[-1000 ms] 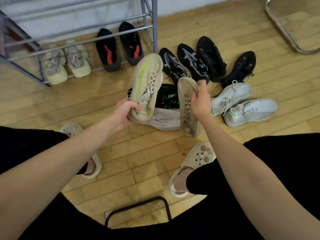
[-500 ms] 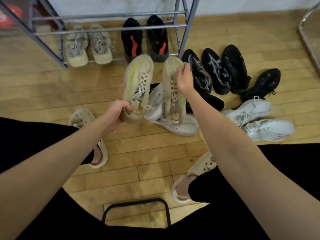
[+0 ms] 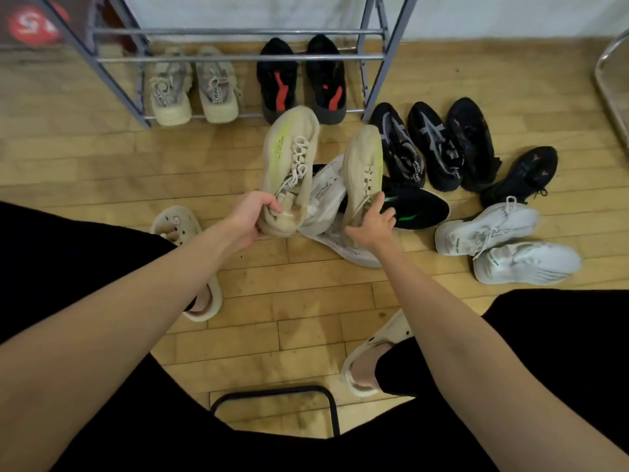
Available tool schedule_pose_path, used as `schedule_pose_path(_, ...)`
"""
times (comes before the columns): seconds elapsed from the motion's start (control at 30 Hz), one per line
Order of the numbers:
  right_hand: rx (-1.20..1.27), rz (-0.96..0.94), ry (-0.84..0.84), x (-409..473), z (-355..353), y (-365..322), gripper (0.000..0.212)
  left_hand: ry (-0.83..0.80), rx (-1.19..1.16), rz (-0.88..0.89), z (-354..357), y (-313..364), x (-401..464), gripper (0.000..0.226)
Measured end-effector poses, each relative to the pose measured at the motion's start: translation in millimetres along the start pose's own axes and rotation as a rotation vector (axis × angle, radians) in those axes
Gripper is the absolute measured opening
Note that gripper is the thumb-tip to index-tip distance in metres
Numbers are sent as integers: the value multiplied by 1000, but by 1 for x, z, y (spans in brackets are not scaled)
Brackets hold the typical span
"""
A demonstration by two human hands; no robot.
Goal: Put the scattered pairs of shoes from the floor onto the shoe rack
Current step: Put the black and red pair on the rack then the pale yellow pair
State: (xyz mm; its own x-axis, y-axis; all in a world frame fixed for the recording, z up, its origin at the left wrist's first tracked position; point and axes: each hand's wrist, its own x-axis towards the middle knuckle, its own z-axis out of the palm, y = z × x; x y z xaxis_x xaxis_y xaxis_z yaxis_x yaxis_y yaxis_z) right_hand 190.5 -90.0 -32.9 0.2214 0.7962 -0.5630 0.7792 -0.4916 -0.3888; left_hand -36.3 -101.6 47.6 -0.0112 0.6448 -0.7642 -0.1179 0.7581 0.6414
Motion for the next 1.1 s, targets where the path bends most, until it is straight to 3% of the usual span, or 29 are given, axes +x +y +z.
schedule_pose_path(0.2, 136, 3, -17, 0, -18, -4, 99, 16, 55, 24, 0, 1, 0, 57)
schedule_pose_path(0.43, 466, -47, 306, -8, -85, -22, 81, 199, 29, 204, 31, 30, -23, 9)
schedule_pose_path(0.63, 444, -198, 366, -9, -125, -58, 65, 240, 5, 378, 40, 76, -27, 10)
schedule_pose_path(0.87, 317, -222, 417, 12, -129, -106, 60, 145, 104, 389, 18, 135, 6, 17)
schedule_pose_path(1.1, 305, -272, 504, 67, -128, -151, 51, 60, 82, 416, 5, 180, 70, 56)
